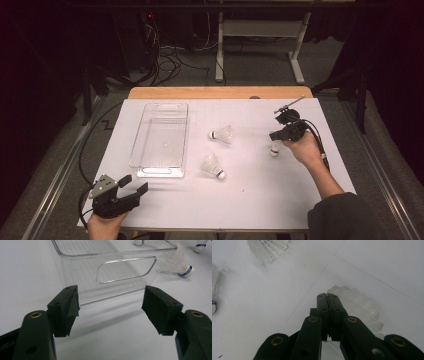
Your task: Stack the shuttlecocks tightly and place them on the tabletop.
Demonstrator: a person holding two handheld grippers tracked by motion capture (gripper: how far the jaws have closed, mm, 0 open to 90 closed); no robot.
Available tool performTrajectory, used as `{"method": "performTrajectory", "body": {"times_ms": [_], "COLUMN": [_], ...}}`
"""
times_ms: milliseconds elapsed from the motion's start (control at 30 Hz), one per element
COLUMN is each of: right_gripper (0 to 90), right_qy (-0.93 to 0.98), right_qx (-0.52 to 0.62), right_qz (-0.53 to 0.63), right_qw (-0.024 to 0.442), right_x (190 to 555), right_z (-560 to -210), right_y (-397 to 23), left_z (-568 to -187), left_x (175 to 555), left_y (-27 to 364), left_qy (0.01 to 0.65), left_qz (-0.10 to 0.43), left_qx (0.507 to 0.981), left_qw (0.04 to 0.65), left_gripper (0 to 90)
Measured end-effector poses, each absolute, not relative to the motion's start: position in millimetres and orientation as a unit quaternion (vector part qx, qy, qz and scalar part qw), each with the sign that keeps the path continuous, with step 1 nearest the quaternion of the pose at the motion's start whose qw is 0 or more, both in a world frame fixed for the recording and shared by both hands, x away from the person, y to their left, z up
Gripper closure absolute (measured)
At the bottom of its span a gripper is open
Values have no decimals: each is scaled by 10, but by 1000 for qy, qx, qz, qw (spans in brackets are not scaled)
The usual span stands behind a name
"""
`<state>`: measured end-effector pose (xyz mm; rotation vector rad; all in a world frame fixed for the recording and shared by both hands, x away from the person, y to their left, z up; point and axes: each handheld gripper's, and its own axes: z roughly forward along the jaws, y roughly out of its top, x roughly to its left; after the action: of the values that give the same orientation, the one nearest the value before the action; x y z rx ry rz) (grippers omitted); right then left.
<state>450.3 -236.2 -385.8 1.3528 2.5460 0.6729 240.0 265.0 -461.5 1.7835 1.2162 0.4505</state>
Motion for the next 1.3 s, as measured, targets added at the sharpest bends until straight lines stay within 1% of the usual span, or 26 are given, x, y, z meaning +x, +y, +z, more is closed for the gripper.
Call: {"method": "performTrajectory", "body": {"times_ms": [367, 567, 933, 1300], "right_gripper": [896, 896, 896, 892], "right_qy": [853, 850, 843, 839], "right_qx": [444, 439, 434, 422], "right_qz": [251, 269, 296, 316], "right_qw": [108, 108, 119, 135], "right_x": [4584, 4641, 4769, 4812], "right_z": [-3862, -3827, -3880, -3917], "right_y": [-2187, -2049, -1790, -1585], "left_z": [-4619, -4620, -4618, -4618], "left_x": [2404, 2405, 2408, 2407], "left_y": [2646, 2640, 2647, 2644], "left_qy": [492, 491, 491, 490], "left_qz": [183, 183, 185, 183], "left_qx": [723, 724, 724, 725], "left_qw": [449, 449, 447, 448], "left_gripper": [306, 306, 308, 310]}}
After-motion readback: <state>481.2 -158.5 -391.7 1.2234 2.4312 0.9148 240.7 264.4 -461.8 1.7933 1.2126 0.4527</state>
